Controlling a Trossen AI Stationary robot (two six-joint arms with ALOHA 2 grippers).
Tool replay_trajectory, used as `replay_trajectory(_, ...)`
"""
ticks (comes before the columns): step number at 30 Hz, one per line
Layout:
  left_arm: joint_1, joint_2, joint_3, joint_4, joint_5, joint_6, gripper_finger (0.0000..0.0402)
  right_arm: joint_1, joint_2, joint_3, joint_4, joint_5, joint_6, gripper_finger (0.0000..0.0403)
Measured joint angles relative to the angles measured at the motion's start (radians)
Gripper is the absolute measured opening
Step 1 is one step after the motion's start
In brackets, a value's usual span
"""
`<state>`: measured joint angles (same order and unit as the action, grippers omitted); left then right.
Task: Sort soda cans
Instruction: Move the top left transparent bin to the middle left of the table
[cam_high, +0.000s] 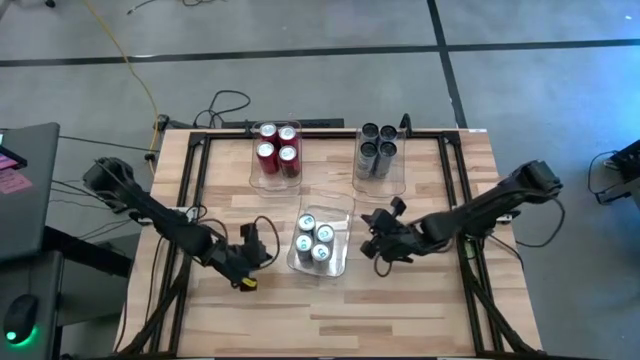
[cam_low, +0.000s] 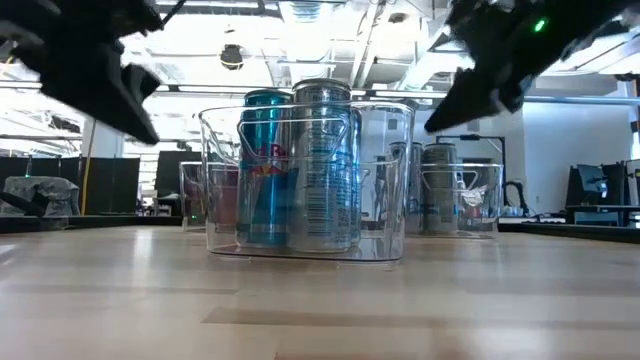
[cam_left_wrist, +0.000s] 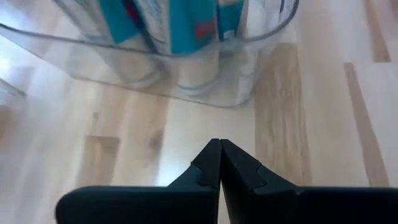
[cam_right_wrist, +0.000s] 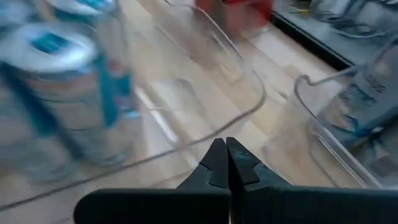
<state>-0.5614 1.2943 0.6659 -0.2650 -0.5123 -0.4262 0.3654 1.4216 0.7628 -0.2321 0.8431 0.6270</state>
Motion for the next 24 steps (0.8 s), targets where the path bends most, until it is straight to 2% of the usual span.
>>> replay_trajectory(6,0.048,-0.173,0.000,-0.076,-0.021,0.124,0.0048,0.067,-0.119,0.000,-0.008,-0.053,0.002,0.0019)
replay_trajectory(13,0.140,-0.294,0.000,-0.101,-0.216,0.351,0.0150,0.133,-0.180,0.000,-0.011,-0.053,0.028,0.0057)
replay_trajectory(15,0.195,-0.304,0.000,-0.097,-0.229,0.401,0.0181,0.143,-0.181,0.000,-0.011,-0.053,0.041,0.0060)
replay_trajectory(17,0.261,-0.305,0.000,-0.087,-0.207,0.451,0.0204,0.148,-0.181,0.000,-0.013,-0.053,0.054,0.0061)
replay_trajectory(19,0.336,-0.305,0.000,-0.084,-0.140,0.473,0.0217,0.148,-0.177,0.000,-0.013,-0.053,0.062,0.0061)
replay_trajectory(24,0.495,-0.305,0.000,-0.089,0.052,0.504,0.0222,0.153,-0.174,0.000,-0.018,-0.052,0.080,0.0062)
